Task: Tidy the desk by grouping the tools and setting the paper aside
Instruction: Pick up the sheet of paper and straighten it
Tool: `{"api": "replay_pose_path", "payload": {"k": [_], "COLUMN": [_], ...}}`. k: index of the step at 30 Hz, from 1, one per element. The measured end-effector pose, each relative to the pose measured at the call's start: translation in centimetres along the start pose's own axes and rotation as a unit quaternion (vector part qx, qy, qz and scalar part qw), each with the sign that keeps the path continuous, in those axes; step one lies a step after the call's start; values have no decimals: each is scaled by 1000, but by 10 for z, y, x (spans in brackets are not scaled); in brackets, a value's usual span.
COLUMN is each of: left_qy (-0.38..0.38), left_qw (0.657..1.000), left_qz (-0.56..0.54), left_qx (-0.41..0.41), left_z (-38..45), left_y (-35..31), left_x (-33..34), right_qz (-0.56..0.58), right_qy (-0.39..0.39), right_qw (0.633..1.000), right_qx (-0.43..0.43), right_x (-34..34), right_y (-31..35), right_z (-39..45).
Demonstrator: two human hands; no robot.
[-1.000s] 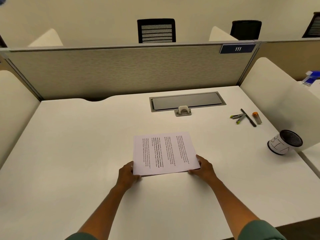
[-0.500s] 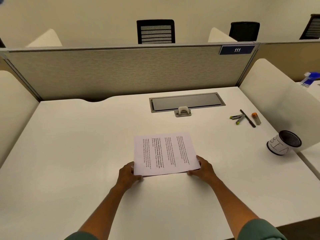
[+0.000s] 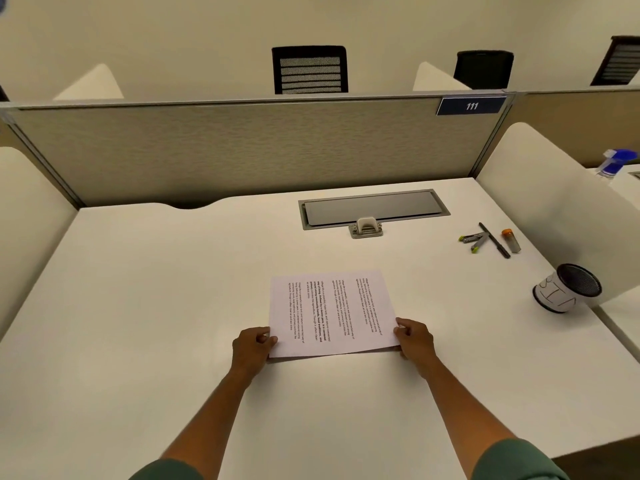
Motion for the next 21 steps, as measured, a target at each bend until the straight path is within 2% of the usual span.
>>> {"api": "replay_pose_path", "payload": {"k": [10,21], "left_qy": [-24,5], "left_qw": [994,990], "left_qz": [-57,-89], "left_qx": [-88,-113], "left_z": [7,10], "left_y": [10,12], "left_x": [1,-2], "right_qz": [57,110], "right_qy": [-34,-46], "right_qw": [996,988], "right_qx": [59,95], "right_x": [-5,-6], "right_y": [-19,-34], "right_z": [2,-8]}}
Point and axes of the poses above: each hand's wrist, its own z-axis towards the middle knuckle, its own x-axis out of the palm, y = z × x, the point moved 9 cm from there along z, towards the middle knuckle, and after that the axes turned 8 degrees about -y, right-handed, at the moved point
